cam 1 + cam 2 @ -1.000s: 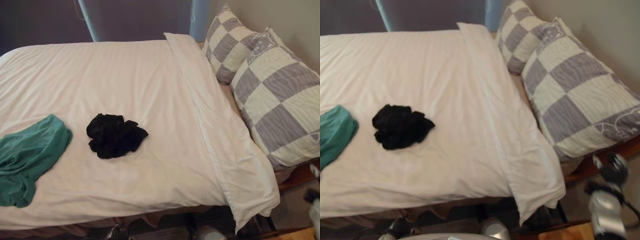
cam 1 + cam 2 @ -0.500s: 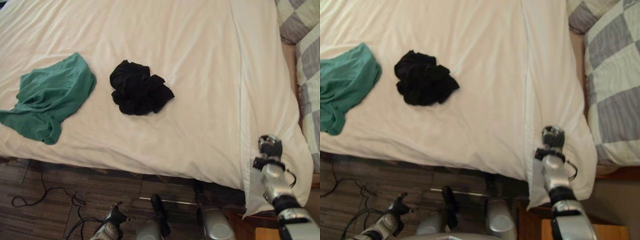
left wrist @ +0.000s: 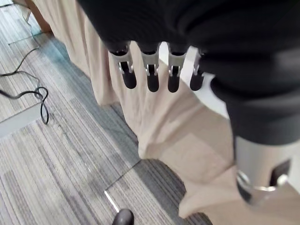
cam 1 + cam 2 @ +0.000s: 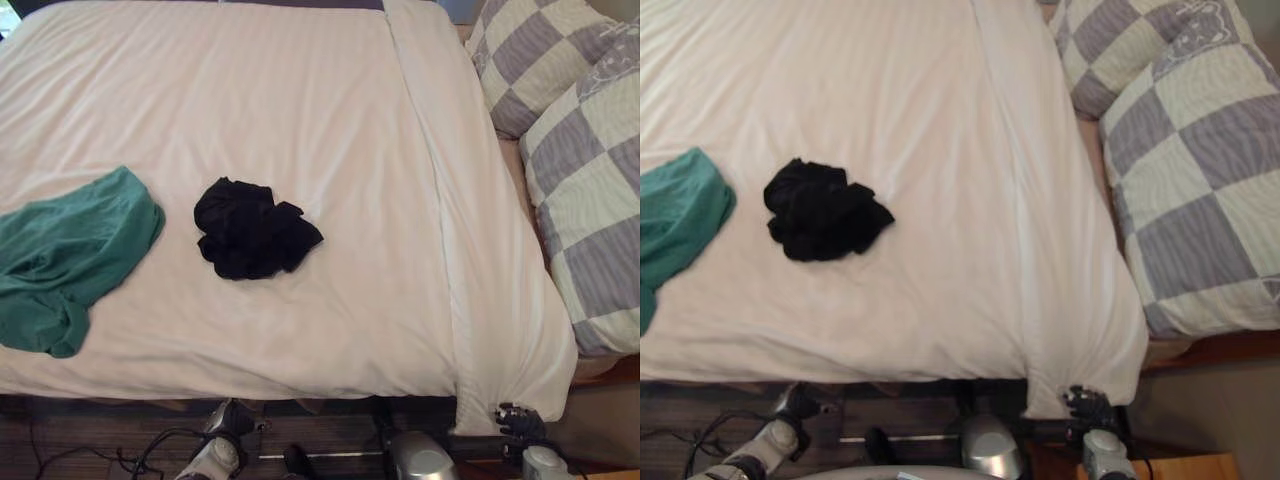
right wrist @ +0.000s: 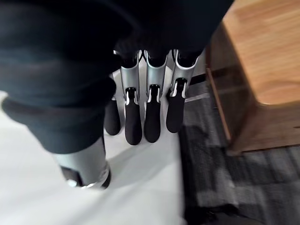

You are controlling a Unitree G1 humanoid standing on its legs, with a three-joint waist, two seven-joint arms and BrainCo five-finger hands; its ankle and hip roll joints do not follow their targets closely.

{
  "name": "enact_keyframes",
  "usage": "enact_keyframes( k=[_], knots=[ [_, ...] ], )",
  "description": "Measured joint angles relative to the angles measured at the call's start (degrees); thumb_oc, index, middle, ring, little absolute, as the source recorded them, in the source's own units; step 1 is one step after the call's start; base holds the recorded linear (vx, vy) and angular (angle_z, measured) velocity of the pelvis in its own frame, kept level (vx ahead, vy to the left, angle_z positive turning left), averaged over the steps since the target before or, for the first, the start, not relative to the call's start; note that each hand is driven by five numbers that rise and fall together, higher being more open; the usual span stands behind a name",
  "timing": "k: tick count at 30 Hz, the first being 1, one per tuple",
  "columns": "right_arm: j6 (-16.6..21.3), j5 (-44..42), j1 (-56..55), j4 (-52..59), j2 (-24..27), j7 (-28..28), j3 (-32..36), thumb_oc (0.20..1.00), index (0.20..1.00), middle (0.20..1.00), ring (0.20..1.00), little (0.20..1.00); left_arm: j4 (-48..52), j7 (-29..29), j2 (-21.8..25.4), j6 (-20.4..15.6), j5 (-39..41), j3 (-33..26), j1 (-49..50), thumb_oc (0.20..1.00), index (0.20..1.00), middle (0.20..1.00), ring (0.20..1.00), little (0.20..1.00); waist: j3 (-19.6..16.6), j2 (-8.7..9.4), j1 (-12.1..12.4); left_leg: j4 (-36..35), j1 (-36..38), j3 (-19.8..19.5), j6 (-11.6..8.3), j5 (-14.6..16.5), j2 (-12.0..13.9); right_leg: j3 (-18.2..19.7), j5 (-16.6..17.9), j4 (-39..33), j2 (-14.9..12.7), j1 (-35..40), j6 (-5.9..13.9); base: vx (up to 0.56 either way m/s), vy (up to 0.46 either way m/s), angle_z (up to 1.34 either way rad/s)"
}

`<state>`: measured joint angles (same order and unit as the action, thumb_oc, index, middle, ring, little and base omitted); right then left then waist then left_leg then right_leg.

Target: Tidy up the quilt and then pick up the clothes from the bed and put them into the laundry hamper.

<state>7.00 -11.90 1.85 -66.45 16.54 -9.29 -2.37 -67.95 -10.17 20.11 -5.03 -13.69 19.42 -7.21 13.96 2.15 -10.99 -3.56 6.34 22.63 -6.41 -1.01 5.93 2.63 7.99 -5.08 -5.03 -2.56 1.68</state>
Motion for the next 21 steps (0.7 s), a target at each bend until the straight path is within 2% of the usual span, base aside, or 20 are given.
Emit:
enact_keyframes(
  k=[2, 3, 4, 6, 7, 8, 9, 10, 11, 12, 13, 14, 15, 16, 17, 18, 19, 20, 21],
  knots=[
    [-2.87, 0.75, -1.95, -0.56, 0.07, 0.81, -1.22, 1.000, 1.000, 1.000, 1.000, 1.000, -1.02, 0.05, -0.75, -0.46, 0.09, 2.04, -0.99, 1.000, 1.000, 1.000, 1.000, 1.000, -0.29, -1.46, 0.27, 3.32, -0.80, -2.30, -3.51, 1.27, 4.57, 0.36, -0.48, 0.04, -1.55, 0.31, 0.33, -0.06, 0.520, -0.01],
    [-3.44, 0.75, -3.48, -0.87, 0.05, 0.86, -1.62, 1.000, 1.000, 1.000, 1.000, 1.000, -1.66, 0.13, -1.42, -0.74, 0.10, 1.98, -1.06, 1.000, 1.000, 1.000, 1.000, 1.000, -0.57, -1.71, 0.01, 3.41, -0.80, -2.95, -3.47, 1.20, 6.51, 0.29, -0.55, 0.33, -2.02, 0.35, 0.37, -0.05, 0.609, 0.10],
    [-3.67, 0.75, -4.37, 0.25, 0.30, 0.84, -2.10, 1.000, 1.000, 1.000, 1.000, 1.000, -2.23, 0.32, -2.65, -1.25, 0.14, 2.71, -1.75, 1.000, 1.000, 1.000, 1.000, 1.000, -1.11, -2.57, 0.12, 4.63, -1.44, -5.58, -5.25, 0.89, 11.66, -0.01, -0.63, 0.03, -3.73, 0.26, 0.81, -0.04, 0.567, 0.04],
    [-3.73, 0.77, -5.23, 0.68, 1.19, 0.89, -2.86, 1.000, 1.000, 1.000, 1.000, 1.000, -2.05, 0.37, -4.67, -1.23, 0.18, 2.49, -1.77, 1.000, 1.000, 1.000, 1.000, 1.000, -2.03, -3.97, -0.01, 4.38, -1.21, -7.27, -6.23, 0.48, 16.34, 0.04, -0.61, -0.01, -6.14, 0.07, 1.17, -0.04, 0.728, -0.08],
    [-3.57, 0.77, -5.39, 0.83, 1.72, 0.88, -3.19, 1.000, 1.000, 1.000, 1.000, 1.000, -1.67, 0.50, -5.14, -1.30, 0.17, 2.62, -1.51, 1.000, 1.000, 1.000, 1.000, 1.000, -2.43, -4.46, -0.12, 4.59, -1.43, -7.44, -5.83, -0.08, 15.77, -0.52, -0.89, 0.08, -6.61, -0.27, 1.93, -0.13, 0.867, 0.01],
    [-3.57, 1.15, -8.33, 4.86, 3.21, 1.67, -1.99, 1.000, 1.000, 1.000, 1.000, 1.000, 0.10, 0.63, -6.52, -1.65, 0.25, 2.38, -1.10, 1.000, 1.000, 1.000, 1.000, 1.000, -3.10, -5.43, 0.21, 4.96, -2.33, -7.69, -5.04, 1.78, 14.38, -3.96, 0.70, 0.39, -9.71, -0.10, 4.07, -0.10, 0.391, 0.15],
    [-3.09, 2.21, -9.22, 5.82, 3.53, 1.88, -2.12, 1.000, 1.000, 1.000, 1.000, 1.000, 0.09, 0.37, -7.42, -1.66, 0.87, 2.13, -1.83, 1.000, 1.000, 1.000, 1.000, 1.000, -3.45, -5.26, 0.40, 4.85, -2.56, -8.45, -8.90, 1.54, 13.78, -4.00, 1.35, 0.04, -11.61, -0.36, 7.10, -0.25, 0.791, 0.13],
    [-3.60, 3.07, -9.72, 6.67, 1.76, 2.08, -4.17, 1.000, 1.000, 1.000, 1.000, 1.000, -0.71, 0.31, -6.88, -1.63, 1.95, 1.93, -1.01, 1.000, 1.000, 1.000, 1.000, 1.000, -5.66, -1.45, 0.79, 4.77, -3.38, -6.65, -7.41, 2.35, 9.07, -5.33, -1.33, 0.54, -16.51, -2.06, 3.86, -0.15, 0.403, 0.00],
    [-3.39, 3.10, -9.90, 7.21, -0.08, 2.00, -4.97, 1.000, 1.000, 1.000, 1.000, 1.000, -0.71, 0.21, -5.51, -1.64, 2.23, 1.82, -0.48, 1.000, 1.000, 1.000, 1.000, 1.000, -6.65, 0.35, 0.82, 5.18, -4.35, -6.12, -6.66, 2.66, 7.15, -5.75, -0.36, 1.61, -18.36, -3.53, 2.30, -0.36, 0.798, -0.26],
    [-3.45, 3.08, -10.20, 9.47, -3.92, 1.92, -5.93, 1.000, 1.000, 1.000, 1.000, 1.000, -0.80, -0.09, -2.34, -1.42, 2.32, 1.33, 0.62, 1.000, 1.000, 1.000, 1.000, 1.000, -6.71, 4.54, 1.86, 6.71, -5.32, -4.23, -4.89, 3.02, 5.30, -10.58, 11.70, 3.52, -20.53, -6.56, 1.35, -0.24, 0.592, -0.37],
    [-3.19, 3.05, -10.56, 10.84, -4.84, 1.85, -6.77, 1.000, 1.000, 1.000, 1.000, 1.000, -1.17, -0.18, -1.82, -0.99, 2.40, 1.09, 1.55, 1.000, 1.000, 1.000, 1.000, 1.000, -6.88, 5.03, 2.31, 6.90, -5.56, -3.29, -3.84, 3.21, 4.83, -14.28, 15.12, 3.64, -19.54, -7.09, 0.95, -0.31, 0.780, -0.73],
    [-2.89, 2.93, -10.19, 11.16, -6.99, 0.70, -7.23, 1.000, 1.000, 1.000, 1.000, 1.000, -1.24, -0.13, -0.10, -0.56, 2.47, 0.66, 3.17, 1.000, 1.000, 1.000, 1.000, 1.000, -6.88, 5.83, 3.20, 6.60, -4.75, -0.10, -1.93, 3.51, 5.33, -20.25, 22.10, 2.76, -17.79, -8.34, -1.66, -0.10, 0.380, -0.74],
    [-2.74, 2.85, -9.05, 10.32, -7.30, 0.47, -7.13, 1.000, 1.000, 1.000, 1.000, 1.000, -1.87, 0.04, -0.15, -0.57, 2.58, 0.27, 3.90, 1.000, 1.000, 1.000, 1.000, 1.000, -6.80, 5.01, 3.75, 5.82, -4.15, 0.96, -1.88, 3.38, 6.91, -20.72, 19.39, 5.64, -15.90, -9.39, -0.55, -0.14, 0.350, -0.67],
    [-2.36, 2.88, -8.83, 10.31, -7.15, 0.42, -7.19, 1.000, 1.000, 1.000, 1.000, 1.000, -1.73, 0.17, -0.25, -0.31, 3.35, 0.12, 4.43, 1.000, 1.000, 1.000, 1.000, 1.000, -6.78, 3.81, 3.81, 5.24, -3.81, 1.35, -1.49, 3.23, 8.06, -21.08, 11.17, 10.70, -13.97, -10.19, 2.10, -0.21, 0.397, -0.39],
    [-2.25, 2.93, -8.41, 10.48, -5.96, 0.90, -8.29, 1.000, 1.000, 1.000, 1.000, 1.000, -1.31, 0.39, -1.33, -0.02, 4.37, -0.19, 4.77, 1.000, 1.000, 1.000, 1.000, 1.000, -6.70, 1.76, 4.30, 2.32, -2.19, 1.85, -0.33, 1.41, 7.29, -21.74, 0.52, 20.62, -9.70, -10.97, 5.43, -0.22, 0.484, -0.23],
    [-2.02, 2.95, -8.17, 10.49, -5.54, 0.87, -10.35, 1.000, 1.000, 1.000, 1.000, 1.000, -1.16, 0.35, -1.45, -0.02, 4.52, -0.18, 4.74, 1.000, 1.000, 1.000, 1.000, 1.000, -6.51, 1.17, 4.72, 1.89, -2.10, 1.66, -0.20, 0.38, 7.36, -20.31, -5.18, 25.56, -7.11, -11.30, 6.19, -0.17, 0.402, -0.06],
    [-1.97, 2.99, -6.95, 11.18, -4.83, 1.06, -13.76, 1.000, 1.000, 1.000, 1.000, 1.000, -1.47, 0.35, -2.36, -0.02, 4.60, -2.07, 5.21, 1.000, 1.000, 1.000, 1.000, 1.000, -5.69, -0.49, 4.88, 1.46, -1.92, 1.02, -0.20, -0.15, 8.07, -15.14, -12.76, 28.11, 1.30, -9.03, 2.98, -0.05, 0.238, 0.21],
    [-1.75, 3.11, -6.71, 11.55, -3.89, 1.83, -14.47, 1.000, 1.000, 1.000, 1.000, 1.000, -1.74, 0.36, -2.55, -0.01, 4.61, -2.40, 5.02, 1.000, 1.000, 1.000, 1.000, 1.000, -5.56, -0.81, 4.85, 1.60, -1.91, 0.06, -0.60, -0.72, 7.21, -15.51, -14.20, 23.25, 3.78, -5.51, 0.31, -0.04, 0.153, 0.29],
    [-1.73, 3.11, -6.69, 11.41, -3.39, 2.18, -14.78, 1.000, 1.000, 1.000, 1.000, 1.000, -1.40, 0.49, -3.29, -0.08, 4.59, -2.22, 4.72, 1.000, 1.000, 1.000, 1.000, 1.000, -5.55, 0.20, 5.23, 2.42, -1.73, -0.19, -0.94, -0.92, 4.46, -17.14, -14.59, 14.05, 3.43, -0.15, -3.13, -0.06, 0.128, 0.16]
  ],
)
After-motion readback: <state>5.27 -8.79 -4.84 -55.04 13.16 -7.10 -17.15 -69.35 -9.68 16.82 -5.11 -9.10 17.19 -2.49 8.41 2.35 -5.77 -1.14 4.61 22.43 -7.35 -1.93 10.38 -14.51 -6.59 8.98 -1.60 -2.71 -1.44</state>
